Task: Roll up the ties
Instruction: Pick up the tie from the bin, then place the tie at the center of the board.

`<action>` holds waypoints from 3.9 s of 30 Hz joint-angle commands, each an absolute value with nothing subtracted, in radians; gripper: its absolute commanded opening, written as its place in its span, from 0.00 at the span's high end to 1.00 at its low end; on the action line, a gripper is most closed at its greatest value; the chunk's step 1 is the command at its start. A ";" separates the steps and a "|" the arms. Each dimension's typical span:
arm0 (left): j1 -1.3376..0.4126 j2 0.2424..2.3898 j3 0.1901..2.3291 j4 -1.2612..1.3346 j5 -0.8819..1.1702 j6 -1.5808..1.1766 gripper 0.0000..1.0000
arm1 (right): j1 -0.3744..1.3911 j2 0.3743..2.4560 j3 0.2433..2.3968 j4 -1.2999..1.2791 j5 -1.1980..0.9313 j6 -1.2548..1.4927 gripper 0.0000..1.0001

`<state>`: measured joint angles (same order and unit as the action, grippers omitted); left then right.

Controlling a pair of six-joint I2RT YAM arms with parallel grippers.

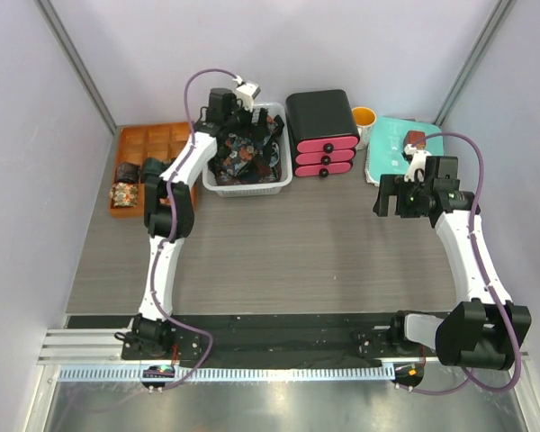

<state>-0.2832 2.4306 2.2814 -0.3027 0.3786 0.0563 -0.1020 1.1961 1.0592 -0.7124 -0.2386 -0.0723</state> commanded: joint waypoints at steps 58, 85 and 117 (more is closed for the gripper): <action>-0.299 1.708 2.135 -0.089 0.601 -0.153 1.00 | -0.135 1.123 1.236 -0.552 -0.514 -0.046 0.00; -0.383 1.408 2.031 -0.251 0.678 -0.218 1.00 | -0.133 1.077 1.296 -0.546 -0.584 0.040 0.00; -0.543 1.227 1.678 -0.483 0.382 0.400 1.00 | -0.135 1.085 1.259 -0.649 -0.542 0.005 0.00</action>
<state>-0.3820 1.2217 1.7702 -0.3992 0.4500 0.2180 -0.1329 1.1019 1.2583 -0.5999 -0.5781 0.0238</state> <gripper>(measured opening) 0.006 0.996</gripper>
